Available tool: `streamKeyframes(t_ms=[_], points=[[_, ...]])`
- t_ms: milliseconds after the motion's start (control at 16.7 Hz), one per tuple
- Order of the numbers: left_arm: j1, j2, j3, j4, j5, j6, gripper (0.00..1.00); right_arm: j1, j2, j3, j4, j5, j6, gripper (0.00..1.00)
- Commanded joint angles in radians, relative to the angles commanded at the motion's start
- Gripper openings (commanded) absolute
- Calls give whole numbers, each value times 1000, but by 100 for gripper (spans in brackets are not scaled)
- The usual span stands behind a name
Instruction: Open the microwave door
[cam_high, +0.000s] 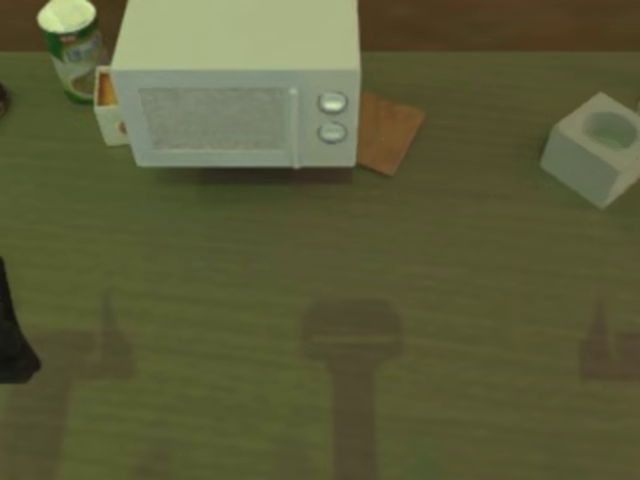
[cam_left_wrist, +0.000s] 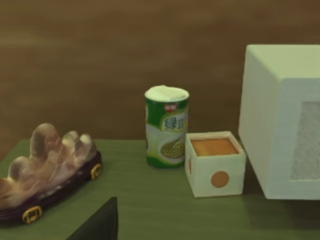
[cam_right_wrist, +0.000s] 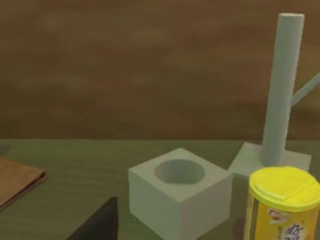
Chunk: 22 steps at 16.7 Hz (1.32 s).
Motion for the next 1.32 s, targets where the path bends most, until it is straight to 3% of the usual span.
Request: streamKeyframes(t_ms=[240, 480, 1320], points=[[-12, 30, 31, -18, -5, -12, 100, 0, 0, 0, 0, 0, 0, 100], [-79, 214, 219, -126, -36, -75, 100, 0, 0, 0, 0, 0, 0, 100], [-467, 1655, 1583, -857, -232, -413, 100, 0, 0, 0, 0, 0, 0, 100]])
